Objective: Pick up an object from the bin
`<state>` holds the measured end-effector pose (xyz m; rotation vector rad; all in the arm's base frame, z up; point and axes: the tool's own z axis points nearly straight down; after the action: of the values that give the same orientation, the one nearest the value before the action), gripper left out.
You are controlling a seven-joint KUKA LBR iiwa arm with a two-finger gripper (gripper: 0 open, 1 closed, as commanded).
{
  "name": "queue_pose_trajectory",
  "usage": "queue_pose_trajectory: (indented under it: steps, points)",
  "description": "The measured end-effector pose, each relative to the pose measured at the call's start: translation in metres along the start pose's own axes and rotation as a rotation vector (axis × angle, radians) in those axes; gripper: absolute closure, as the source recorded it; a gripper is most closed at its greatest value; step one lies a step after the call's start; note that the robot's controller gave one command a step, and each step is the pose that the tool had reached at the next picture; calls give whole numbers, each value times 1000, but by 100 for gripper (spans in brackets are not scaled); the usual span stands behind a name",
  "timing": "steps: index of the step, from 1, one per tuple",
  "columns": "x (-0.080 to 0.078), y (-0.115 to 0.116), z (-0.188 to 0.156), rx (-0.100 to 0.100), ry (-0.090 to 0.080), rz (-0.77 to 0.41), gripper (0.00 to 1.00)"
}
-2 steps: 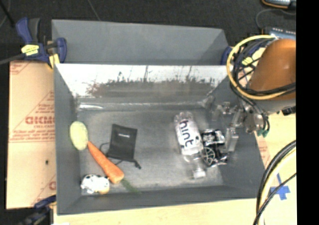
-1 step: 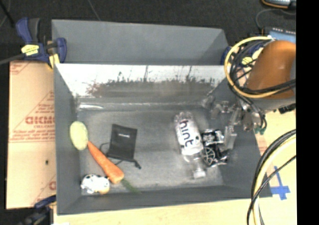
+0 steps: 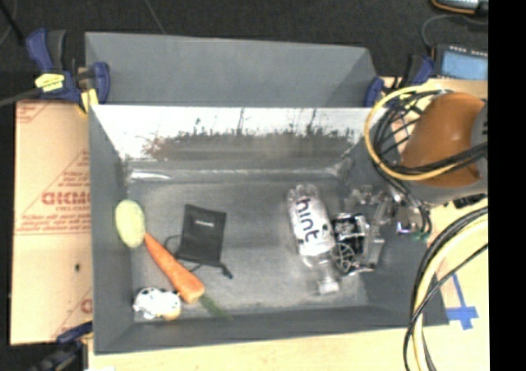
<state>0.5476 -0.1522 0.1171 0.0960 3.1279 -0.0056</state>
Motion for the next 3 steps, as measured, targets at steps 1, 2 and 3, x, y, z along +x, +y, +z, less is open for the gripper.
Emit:
queue_pose_trajectory:
  steps: [1,2,3]
  points:
    - [4,-4,22,-2,-1,91,0]
    - [3,-2,38,-8,-10,151,100]
    - [3,-2,37,-8,-10,149,100]
